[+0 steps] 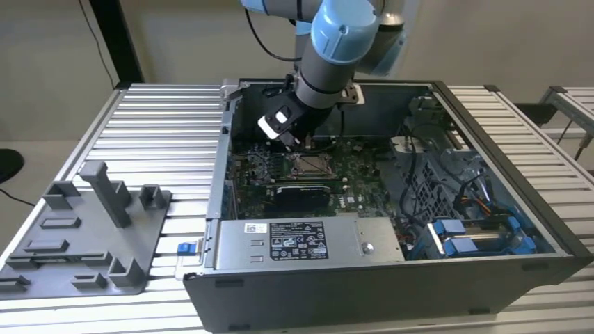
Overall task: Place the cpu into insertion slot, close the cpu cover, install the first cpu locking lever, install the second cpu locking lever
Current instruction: 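Install the first cpu locking lever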
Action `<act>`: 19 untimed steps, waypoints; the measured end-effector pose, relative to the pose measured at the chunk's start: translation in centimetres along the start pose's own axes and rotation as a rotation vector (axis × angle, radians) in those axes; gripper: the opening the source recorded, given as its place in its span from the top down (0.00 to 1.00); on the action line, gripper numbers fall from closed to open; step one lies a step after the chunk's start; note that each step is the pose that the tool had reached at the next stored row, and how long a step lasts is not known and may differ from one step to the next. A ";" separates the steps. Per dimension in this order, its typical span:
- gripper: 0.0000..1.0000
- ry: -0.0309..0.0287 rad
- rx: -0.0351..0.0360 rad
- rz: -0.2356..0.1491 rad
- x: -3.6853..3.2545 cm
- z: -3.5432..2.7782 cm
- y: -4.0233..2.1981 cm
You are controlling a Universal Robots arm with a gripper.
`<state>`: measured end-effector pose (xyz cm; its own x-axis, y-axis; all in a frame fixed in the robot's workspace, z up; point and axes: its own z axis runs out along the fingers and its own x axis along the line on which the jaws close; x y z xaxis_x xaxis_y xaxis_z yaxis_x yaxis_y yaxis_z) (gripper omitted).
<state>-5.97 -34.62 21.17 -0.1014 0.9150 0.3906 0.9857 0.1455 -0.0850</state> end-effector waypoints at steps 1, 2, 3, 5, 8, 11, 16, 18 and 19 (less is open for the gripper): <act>1.00 0.0000 0.0000 0.000 -0.04 0.00 -0.01; 1.00 0.0000 -0.0001 0.000 -0.07 0.03 0.00; 1.00 0.0002 -0.0002 0.000 -0.09 0.08 0.00; 1.00 0.0001 -0.0003 0.000 -0.17 0.24 0.02; 1.00 0.0000 -0.0009 0.000 -0.30 0.56 0.05; 1.00 0.0000 -0.0011 -0.001 -0.40 0.77 0.07; 1.00 0.0008 -0.0012 0.000 -0.45 0.90 0.08; 1.00 0.0011 -0.0014 0.000 -0.47 0.96 0.08; 1.00 0.0010 -0.0013 -0.001 -0.48 0.98 0.08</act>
<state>-5.98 -34.68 20.07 -0.1017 0.9145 0.3916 0.9858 0.1455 -0.0836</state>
